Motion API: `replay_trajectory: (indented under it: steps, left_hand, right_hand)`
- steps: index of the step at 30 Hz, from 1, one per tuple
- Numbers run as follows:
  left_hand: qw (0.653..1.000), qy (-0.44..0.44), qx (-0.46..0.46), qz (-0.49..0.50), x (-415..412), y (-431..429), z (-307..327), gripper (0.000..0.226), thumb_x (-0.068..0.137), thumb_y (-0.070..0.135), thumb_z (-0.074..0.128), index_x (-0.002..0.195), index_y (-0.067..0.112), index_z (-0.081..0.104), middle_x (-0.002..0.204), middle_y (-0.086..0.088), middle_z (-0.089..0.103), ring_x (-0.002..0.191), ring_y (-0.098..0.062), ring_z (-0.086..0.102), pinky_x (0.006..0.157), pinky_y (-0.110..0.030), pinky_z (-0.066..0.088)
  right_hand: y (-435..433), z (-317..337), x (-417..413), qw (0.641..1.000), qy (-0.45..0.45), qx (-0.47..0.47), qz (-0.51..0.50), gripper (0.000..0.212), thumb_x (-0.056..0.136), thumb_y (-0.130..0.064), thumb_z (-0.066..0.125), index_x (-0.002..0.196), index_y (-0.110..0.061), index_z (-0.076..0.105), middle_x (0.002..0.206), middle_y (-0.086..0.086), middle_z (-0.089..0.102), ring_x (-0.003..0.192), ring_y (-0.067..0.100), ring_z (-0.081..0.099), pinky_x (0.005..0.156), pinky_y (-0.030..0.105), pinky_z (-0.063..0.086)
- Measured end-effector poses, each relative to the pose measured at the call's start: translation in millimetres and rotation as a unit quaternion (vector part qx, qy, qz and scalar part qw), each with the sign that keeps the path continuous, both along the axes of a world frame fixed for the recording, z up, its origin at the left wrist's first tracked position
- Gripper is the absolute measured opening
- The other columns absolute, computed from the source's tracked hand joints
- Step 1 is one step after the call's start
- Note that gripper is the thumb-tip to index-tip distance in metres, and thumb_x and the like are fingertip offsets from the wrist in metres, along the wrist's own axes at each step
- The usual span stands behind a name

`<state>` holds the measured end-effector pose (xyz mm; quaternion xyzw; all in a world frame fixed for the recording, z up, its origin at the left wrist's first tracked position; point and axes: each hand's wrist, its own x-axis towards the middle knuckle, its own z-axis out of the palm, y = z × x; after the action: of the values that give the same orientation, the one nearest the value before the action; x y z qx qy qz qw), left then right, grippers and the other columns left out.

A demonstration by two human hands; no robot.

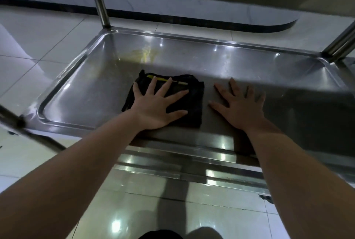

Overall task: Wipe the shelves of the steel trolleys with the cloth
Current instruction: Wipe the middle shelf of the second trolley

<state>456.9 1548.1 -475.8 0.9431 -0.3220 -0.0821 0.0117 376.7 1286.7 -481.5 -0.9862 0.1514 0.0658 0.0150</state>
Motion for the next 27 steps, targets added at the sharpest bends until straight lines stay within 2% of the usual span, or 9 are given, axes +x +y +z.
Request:
replay_trajectory:
  steps: [4,8,11,14,20,23,27]
  left_hand:
    - [1.0,0.03,-0.003,0.007,-42,60,4,0.071,0.06,0.097,-0.008,0.127,0.077,-0.023,0.158,0.016,-0.026,0.146,-0.028,-0.026,0.106,-0.069,-0.018]
    - [0.999,0.021,0.02,0.032,-53,69,7,0.07,0.061,0.094,-0.01,0.125,0.076,-0.027,0.159,0.015,-0.027,0.147,-0.03,-0.025,0.108,-0.07,-0.014]
    - [0.999,0.028,0.017,0.036,-53,64,9,0.07,0.062,0.094,-0.008,0.127,0.074,-0.026,0.159,0.014,-0.027,0.147,-0.03,-0.025,0.108,-0.071,-0.013]
    - [0.999,0.03,-0.003,0.034,-51,67,6,0.07,0.063,0.095,-0.004,0.127,0.076,-0.022,0.159,0.016,-0.024,0.147,-0.028,-0.024,0.107,-0.07,-0.015]
    - [0.996,0.006,-0.014,0.089,27,69,3,0.077,0.063,0.097,0.0,0.134,0.073,-0.012,0.162,0.016,-0.014,0.149,-0.029,-0.017,0.11,-0.07,-0.01]
    - [0.993,-0.006,-0.005,0.117,82,51,3,0.07,0.074,0.092,0.011,0.139,0.07,-0.004,0.164,0.014,-0.01,0.15,-0.031,-0.013,0.108,-0.073,-0.009]
    - [0.993,-0.016,0.017,0.114,128,12,7,0.067,0.081,0.087,0.015,0.141,0.067,-0.007,0.165,0.006,-0.008,0.148,-0.038,-0.012,0.105,-0.077,-0.007]
  right_hand:
    - [3,5,-1,1.0,0.01,0.004,-0.012,0.087,0.064,-0.093,-0.001,0.145,-0.061,-0.005,0.163,-0.012,-0.012,0.147,0.045,-0.003,0.111,0.072,-0.003]
    - [26,4,7,0.999,0.024,0.017,-0.046,0.079,0.076,-0.09,0.007,0.146,-0.057,-0.004,0.163,-0.014,-0.013,0.146,0.049,-0.002,0.107,0.076,-0.002]
    - [68,5,31,0.998,0.002,0.059,-0.022,0.074,0.083,-0.084,0.015,0.15,-0.053,0.003,0.164,-0.011,-0.007,0.145,0.05,-0.001,0.107,0.076,0.003]
    - [90,5,50,0.998,-0.033,0.048,-0.004,0.068,0.09,-0.076,0.019,0.152,-0.049,0.009,0.164,-0.008,-0.003,0.146,0.048,-0.006,0.106,0.079,0.006]
    - [87,-7,46,0.998,-0.058,0.009,-0.007,0.068,0.09,-0.076,0.015,0.151,-0.049,0.006,0.164,-0.009,0.0,0.147,0.045,-0.004,0.108,0.075,0.007]
    - [89,-9,47,0.998,-0.068,-0.01,-0.005,0.067,0.09,-0.076,0.013,0.15,-0.048,0.006,0.164,-0.007,-0.001,0.146,0.046,-0.005,0.108,0.075,0.005]
    - [88,-11,49,0.997,-0.068,-0.023,-0.006,0.072,0.086,-0.08,0.011,0.15,-0.05,0.006,0.164,-0.007,-0.002,0.146,0.045,-0.005,0.106,0.075,0.0]
